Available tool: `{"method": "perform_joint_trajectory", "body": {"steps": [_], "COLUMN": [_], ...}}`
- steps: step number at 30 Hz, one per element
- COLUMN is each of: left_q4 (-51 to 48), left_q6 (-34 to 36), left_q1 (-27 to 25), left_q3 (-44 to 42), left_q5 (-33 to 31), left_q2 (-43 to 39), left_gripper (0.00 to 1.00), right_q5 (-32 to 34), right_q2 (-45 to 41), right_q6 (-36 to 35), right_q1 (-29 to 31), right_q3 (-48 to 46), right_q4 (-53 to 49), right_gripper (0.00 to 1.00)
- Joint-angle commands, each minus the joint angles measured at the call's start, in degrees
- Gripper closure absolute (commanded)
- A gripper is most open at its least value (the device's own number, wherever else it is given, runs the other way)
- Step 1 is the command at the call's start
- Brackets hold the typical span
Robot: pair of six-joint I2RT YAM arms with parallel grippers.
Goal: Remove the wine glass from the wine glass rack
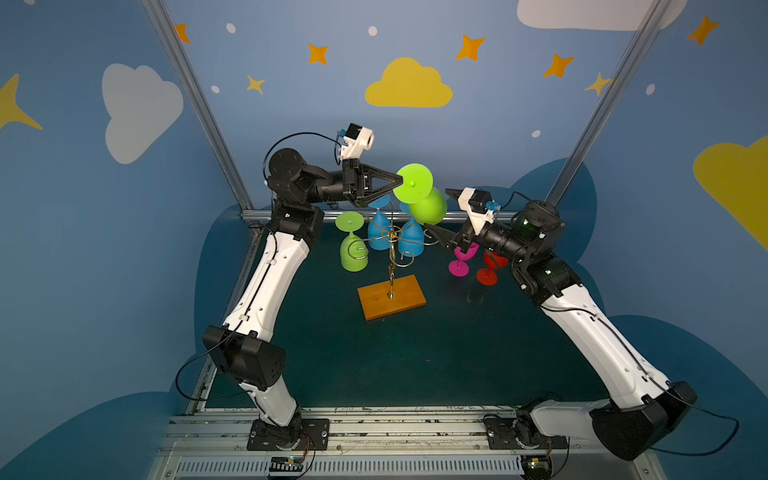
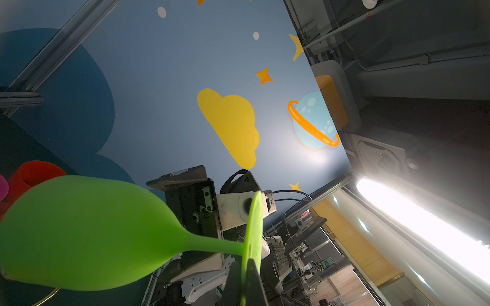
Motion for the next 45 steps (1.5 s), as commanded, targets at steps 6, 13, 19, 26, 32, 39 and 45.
{"method": "perform_joint_trajectory", "body": {"steps": [6,13,19,26,32,39,45], "left_q4": [1.3,2.9,3.4,2.3,1.6,-0.8,-10.5], "left_q6": [-0.2,-1.4,-1.6,-0.1,1.0,5.6,24.3], "left_q1": [-1.0,-1.6,-1.5,-1.6,-1.2,-1.1,-1.1], "left_q3": [0.5,0.2,0.3,0.4,0.3,-0.6,0.1], "left_q5": [0.6,0.5,0.3,-0.3,-1.4,-3.2,-7.6], "left_q2": [-1.0,-1.1,-1.3,-0.6,0.5,0.9,1.1], "left_gripper": [0.97,0.97,0.97,0.97,0.59,0.48,0.45], "right_q5": [2.3,3.0,4.2,4.5,6.0,11.0,16.8], "right_q2": [4.2,5.8,5.0,2.9,0.4,-5.0,-7.0], "right_q6": [-2.9,-2.8,-2.0,-0.9,0.4,4.4,8.2], "right_q1": [1.8,2.8,3.1,3.5,3.6,3.6,3.6], "right_q3": [4.7,5.5,4.9,2.8,1.9,0.0,4.8], "right_q4": [1.6,0.9,0.6,-0.3,-2.8,-9.5,-24.0], "right_gripper": [0.1,0.11,0.17,0.39,0.51,0.6,0.64]}}
